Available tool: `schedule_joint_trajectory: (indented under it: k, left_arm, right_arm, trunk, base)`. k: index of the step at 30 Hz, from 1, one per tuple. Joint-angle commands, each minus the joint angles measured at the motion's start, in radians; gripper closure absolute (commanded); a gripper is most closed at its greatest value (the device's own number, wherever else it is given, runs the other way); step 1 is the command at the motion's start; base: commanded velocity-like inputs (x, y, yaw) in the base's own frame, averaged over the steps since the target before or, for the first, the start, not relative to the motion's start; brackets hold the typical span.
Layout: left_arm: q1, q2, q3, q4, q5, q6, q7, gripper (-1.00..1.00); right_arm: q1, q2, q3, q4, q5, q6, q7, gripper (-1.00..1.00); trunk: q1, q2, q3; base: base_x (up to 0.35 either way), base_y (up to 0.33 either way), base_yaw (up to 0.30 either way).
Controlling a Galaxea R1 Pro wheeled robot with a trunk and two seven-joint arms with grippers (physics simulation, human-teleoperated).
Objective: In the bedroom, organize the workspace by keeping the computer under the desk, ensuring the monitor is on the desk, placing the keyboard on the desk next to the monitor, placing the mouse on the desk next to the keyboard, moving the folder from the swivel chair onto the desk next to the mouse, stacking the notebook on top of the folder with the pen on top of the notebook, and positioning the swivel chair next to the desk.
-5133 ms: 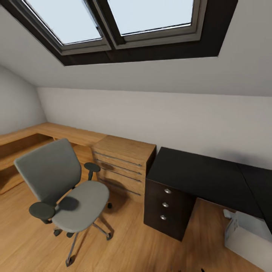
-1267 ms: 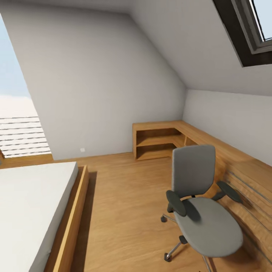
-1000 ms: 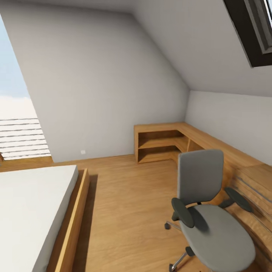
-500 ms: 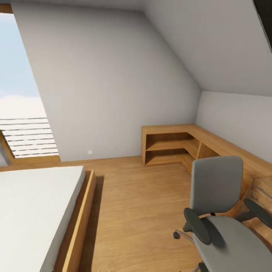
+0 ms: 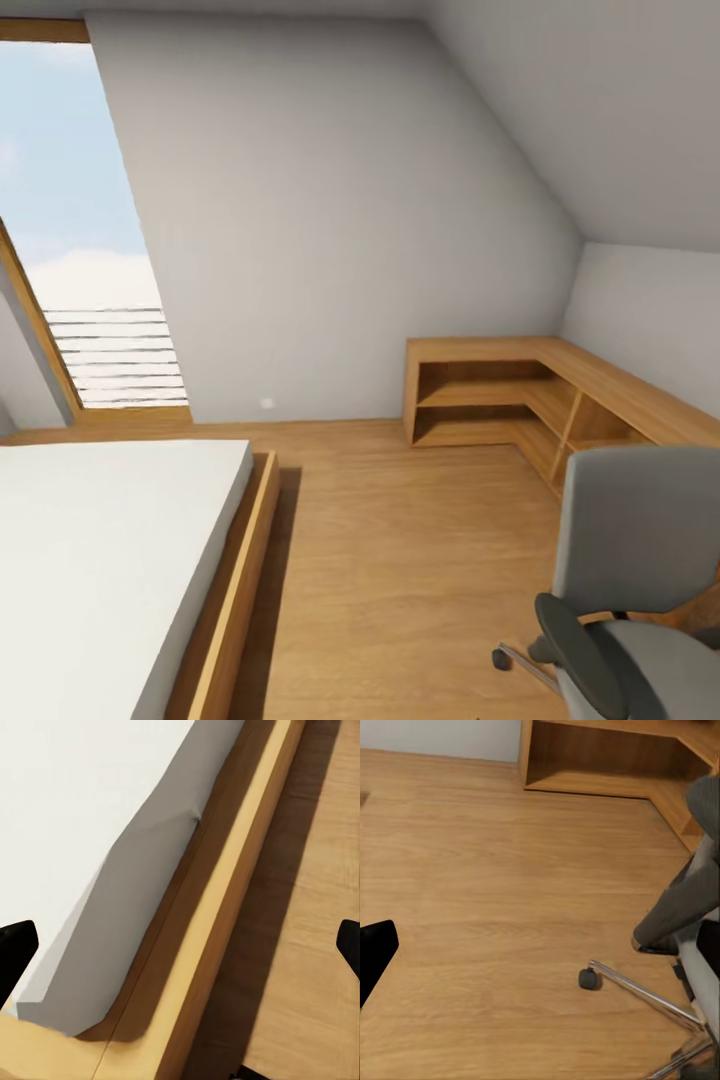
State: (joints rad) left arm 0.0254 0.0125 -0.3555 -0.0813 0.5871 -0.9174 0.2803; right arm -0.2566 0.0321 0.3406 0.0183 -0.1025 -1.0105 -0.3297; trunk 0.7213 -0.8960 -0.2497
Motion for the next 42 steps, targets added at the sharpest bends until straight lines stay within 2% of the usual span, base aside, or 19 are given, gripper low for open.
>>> schedule_joint_trajectory:
  k: [1, 21, 42]
  left_arm:
    - [0.001, 0.001, -0.008, -0.003, 0.004, 0.0, 0.007, -1.0]
    - [0.001, 0.006, -0.008, -0.003, 0.002, 0.007, 0.005, -1.0]
    - [0.001, 0.006, -0.009, -0.003, 0.002, 0.009, 0.005, -1.0]
  right_arm:
    - [-0.001, 0.001, 0.009, 0.002, -0.01, -0.004, 0.001, -1.0]
    - [-0.001, -0.007, 0.011, 0.003, -0.008, 0.003, 0.004, -1.0]
    - [-0.001, -0.003, 0.011, 0.005, -0.006, 0.003, 0.004, -1.0]
  trunk:
    - [0.001, -0.001, -0.001]
    - [0.001, -0.001, -0.001]
    - [0.001, -0.001, -0.001]
  base:
    - [0.319, 0.007, 0.027]
    - [0.327, 0.001, 0.003]
    - [0.331, 0.0, 0.0]
